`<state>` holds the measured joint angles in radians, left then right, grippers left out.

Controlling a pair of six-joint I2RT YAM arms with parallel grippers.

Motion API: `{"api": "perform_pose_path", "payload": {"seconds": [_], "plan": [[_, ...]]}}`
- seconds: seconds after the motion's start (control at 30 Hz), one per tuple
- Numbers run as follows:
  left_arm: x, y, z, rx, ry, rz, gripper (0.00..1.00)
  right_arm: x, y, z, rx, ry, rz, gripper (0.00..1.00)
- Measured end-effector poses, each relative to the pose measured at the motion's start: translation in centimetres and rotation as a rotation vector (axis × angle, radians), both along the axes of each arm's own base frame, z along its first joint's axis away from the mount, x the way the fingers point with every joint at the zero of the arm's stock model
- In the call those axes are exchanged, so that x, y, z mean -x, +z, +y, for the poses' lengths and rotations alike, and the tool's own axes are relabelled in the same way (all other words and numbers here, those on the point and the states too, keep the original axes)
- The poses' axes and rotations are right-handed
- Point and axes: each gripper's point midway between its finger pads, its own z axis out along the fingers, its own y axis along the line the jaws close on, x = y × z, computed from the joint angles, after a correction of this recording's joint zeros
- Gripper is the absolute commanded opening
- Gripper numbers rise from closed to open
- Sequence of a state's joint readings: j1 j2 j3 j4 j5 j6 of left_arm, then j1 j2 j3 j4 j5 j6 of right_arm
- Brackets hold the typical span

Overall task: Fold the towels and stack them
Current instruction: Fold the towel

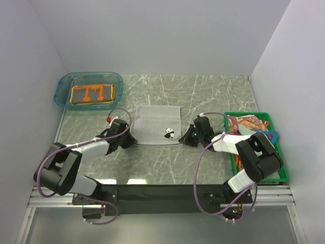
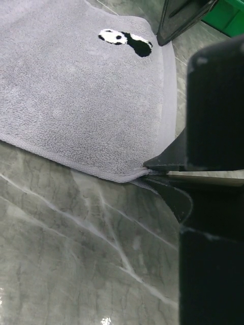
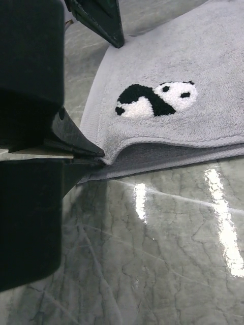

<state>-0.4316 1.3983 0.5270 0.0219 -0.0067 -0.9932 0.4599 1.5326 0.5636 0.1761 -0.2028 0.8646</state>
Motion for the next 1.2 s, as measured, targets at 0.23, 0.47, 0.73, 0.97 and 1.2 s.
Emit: {"api": "perform_pose_path", "payload": {"seconds": [0.23,0.47,0.73,0.97,1.2], "plan": [[-0.1,0.0,-0.2,0.019,0.008,-0.022,0.04,-0.2,-0.1,-0.2,0.005,-0.008,-0.003,0.0],[0.1,0.0,-0.8,0.007,0.0,-0.03,0.22,-0.3,0.4,-1.1,0.049,-0.024,-0.028,0.19],[1.1,1.1,-0.2,-0.035,0.021,-0.031,0.67,-0.5,1.2,-2.6,0.123,-0.044,-0.07,0.27],[1.5,4.0,0.7,-0.063,0.046,-0.07,0.81,-1.1,3.8,-2.7,0.148,-0.012,-0.149,0.26],[1.1,6.7,0.7,-0.077,0.037,-0.118,0.43,-1.2,6.7,2.4,0.05,0.174,-0.225,0.26]]}}
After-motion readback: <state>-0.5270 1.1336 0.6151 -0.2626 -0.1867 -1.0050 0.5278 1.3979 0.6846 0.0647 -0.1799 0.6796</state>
